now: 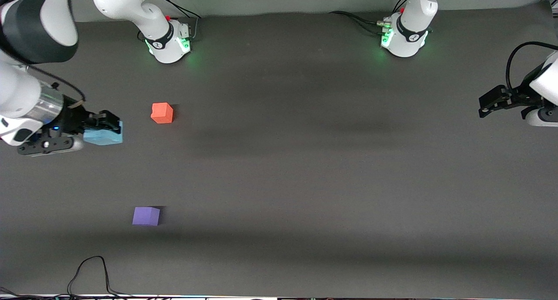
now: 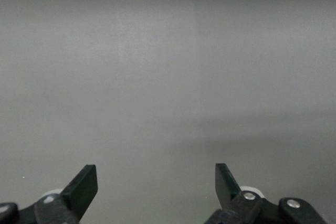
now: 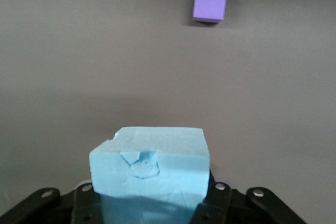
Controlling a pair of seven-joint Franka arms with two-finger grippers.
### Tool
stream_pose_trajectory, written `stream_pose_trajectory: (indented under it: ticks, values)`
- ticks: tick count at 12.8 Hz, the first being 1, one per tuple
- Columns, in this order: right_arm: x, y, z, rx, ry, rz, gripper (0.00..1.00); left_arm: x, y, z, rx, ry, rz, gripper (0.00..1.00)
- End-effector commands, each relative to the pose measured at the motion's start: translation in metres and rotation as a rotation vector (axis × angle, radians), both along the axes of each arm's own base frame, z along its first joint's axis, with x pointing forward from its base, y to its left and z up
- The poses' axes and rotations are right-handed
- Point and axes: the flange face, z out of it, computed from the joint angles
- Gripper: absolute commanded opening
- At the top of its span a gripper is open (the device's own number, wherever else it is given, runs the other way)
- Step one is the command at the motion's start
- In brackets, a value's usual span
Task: Place blue block between orange and purple blocks
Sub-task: 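Lower the blue block between the orange and purple blocks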
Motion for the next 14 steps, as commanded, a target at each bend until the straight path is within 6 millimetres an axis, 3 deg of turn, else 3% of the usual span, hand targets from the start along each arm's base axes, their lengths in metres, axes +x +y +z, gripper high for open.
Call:
stream_pose_trajectory:
  ticks: [1, 4, 11, 14]
  values:
    - [-0.021, -0.008, -0.037, 0.005, -0.025, 0.036, 0.00, 0.006, 0.001, -0.012, 0.002, 0.018, 0.004, 1.00]
    - [-0.034, -0.014, -0.088, 0.026, -0.054, 0.021, 0.00, 0.006, 0.001, -0.009, 0.002, 0.012, 0.004, 1.00]
    - [-0.059, -0.005, -0.258, -0.165, -0.226, 0.012, 0.00, 0.006, 0.001, -0.007, 0.001, 0.007, 0.004, 1.00]
    - [-0.060, 0.003, -0.296, -0.160, -0.230, 0.041, 0.00, 0.006, 0.001, -0.008, 0.000, 0.007, 0.004, 1.00]
